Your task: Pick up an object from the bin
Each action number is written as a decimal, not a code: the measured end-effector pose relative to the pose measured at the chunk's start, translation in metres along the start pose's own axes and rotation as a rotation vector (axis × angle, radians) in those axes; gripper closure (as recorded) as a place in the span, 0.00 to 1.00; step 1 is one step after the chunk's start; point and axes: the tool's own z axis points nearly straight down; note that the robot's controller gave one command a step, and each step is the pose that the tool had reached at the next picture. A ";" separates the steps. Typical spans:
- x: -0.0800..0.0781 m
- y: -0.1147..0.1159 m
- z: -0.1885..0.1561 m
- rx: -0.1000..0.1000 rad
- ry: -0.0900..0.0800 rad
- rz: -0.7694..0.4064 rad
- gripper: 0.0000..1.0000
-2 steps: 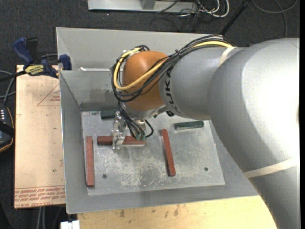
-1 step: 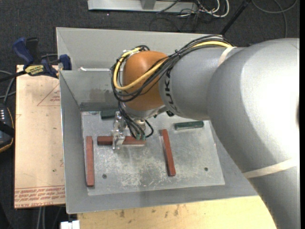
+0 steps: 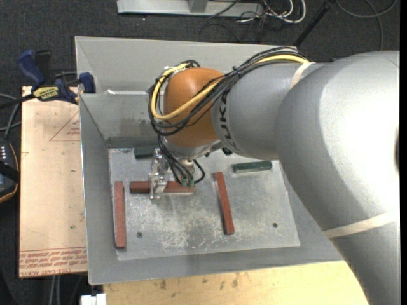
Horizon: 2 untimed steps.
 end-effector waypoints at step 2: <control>-0.012 -0.002 -0.174 0.002 -0.001 0.013 1.00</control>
Offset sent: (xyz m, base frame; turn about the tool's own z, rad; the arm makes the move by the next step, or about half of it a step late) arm 0.0081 -0.0040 0.1691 0.0148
